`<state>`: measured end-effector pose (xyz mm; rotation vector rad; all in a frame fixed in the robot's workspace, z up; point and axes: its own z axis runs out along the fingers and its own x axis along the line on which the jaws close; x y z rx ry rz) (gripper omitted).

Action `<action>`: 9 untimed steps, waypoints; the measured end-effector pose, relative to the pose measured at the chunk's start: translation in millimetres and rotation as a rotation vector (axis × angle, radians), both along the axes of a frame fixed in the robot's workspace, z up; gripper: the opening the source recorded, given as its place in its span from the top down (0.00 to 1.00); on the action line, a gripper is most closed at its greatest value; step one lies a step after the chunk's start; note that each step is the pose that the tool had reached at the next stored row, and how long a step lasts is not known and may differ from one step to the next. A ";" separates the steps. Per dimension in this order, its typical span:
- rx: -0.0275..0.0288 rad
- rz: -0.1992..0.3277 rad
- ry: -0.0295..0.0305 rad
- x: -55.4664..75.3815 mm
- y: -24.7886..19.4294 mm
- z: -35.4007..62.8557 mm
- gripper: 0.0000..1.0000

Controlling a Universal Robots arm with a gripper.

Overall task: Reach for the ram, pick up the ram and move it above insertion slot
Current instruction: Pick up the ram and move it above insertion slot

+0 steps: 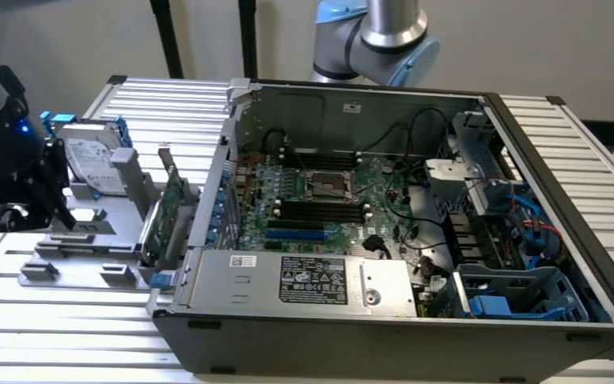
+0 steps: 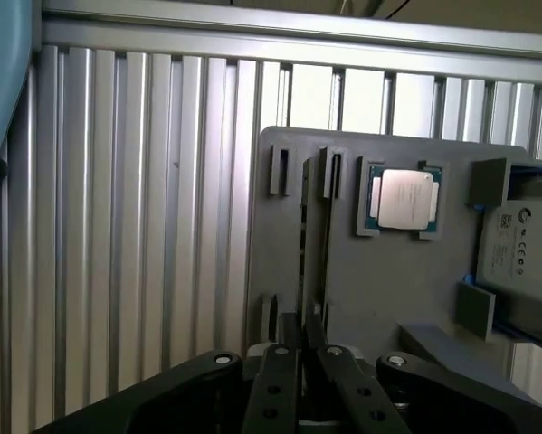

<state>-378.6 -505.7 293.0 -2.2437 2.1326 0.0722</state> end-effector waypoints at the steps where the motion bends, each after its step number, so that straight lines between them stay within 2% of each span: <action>1: 0.0022 0.002 0.0000 1.9 0.0 3.3 0.86; 9: 0.0152 0.010 0.0000 23.0 0.0 33.1 0.86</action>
